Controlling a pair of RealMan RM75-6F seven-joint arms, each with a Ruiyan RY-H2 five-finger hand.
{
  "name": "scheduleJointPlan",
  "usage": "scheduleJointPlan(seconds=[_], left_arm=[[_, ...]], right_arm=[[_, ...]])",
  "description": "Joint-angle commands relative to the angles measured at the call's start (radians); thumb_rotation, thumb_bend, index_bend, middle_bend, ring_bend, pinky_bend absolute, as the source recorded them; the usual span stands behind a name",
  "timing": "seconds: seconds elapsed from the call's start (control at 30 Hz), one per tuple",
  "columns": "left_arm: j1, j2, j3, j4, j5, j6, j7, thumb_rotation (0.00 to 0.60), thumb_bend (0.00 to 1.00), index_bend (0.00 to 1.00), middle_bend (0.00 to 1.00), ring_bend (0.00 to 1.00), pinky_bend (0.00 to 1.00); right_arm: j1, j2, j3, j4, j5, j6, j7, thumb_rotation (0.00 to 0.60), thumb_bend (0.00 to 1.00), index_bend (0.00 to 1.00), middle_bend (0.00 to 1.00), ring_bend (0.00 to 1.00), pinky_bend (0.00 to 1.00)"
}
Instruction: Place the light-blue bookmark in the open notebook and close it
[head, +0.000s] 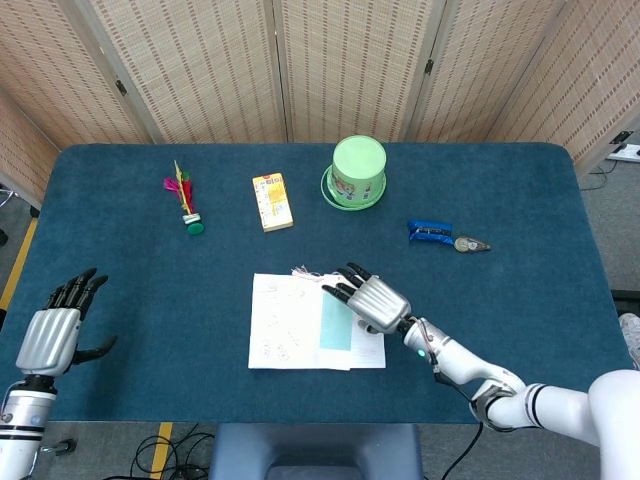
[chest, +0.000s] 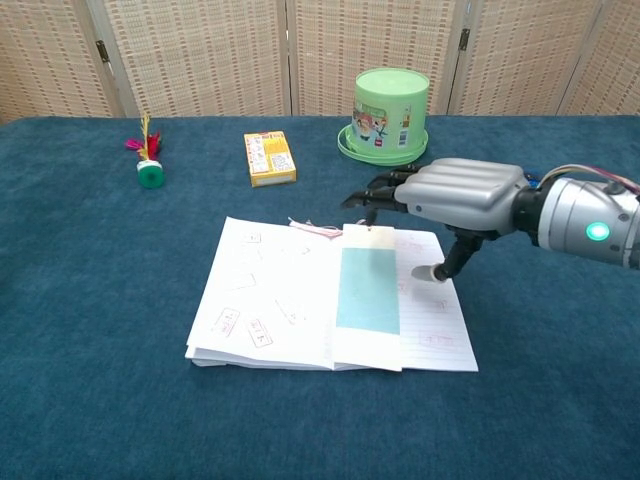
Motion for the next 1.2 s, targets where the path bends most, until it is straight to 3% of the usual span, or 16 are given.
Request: scheduleJointPlan(seconds=[0.03, 0.3, 0.63, 1.2], left_arm=[[-0.001, -0.001, 0.000, -0.002, 0.002, 0.001, 0.002, 0.600, 0.27, 0.13, 0.06, 0.10, 0.16], [0.000, 0.000, 0.000, -0.006, 0.003, 0.003, 0.008, 0.600, 0.27, 0.13, 0.06, 0.10, 0.16], [0.003, -0.002, 0.001, 0.005, -0.005, -0.001, -0.001, 0.600, 0.27, 0.13, 0.06, 0.10, 0.16], [0.001, -0.009, 0.001, 0.019, -0.009, -0.008, -0.010, 0.600, 0.27, 0.13, 0.06, 0.10, 0.16]], right_arm=[[-0.002, 0.011, -0.003, -0.005, 0.017, -0.017, -0.005, 0.600, 0.43, 0.00, 0.31, 0.01, 0.00], [0.022, -0.041, 0.011, 0.056, 0.039, -0.059, 0.005, 0.600, 0.58, 0.00, 0.31, 0.01, 0.00], [0.049, -0.110, 0.030, 0.129, 0.063, -0.087, -0.008, 0.600, 0.59, 0.00, 0.24, 0.00, 0.00], [0.068, -0.169, 0.051, 0.204, 0.118, -0.120, -0.032, 0.600, 0.61, 0.00, 0.24, 0.00, 0.00]])
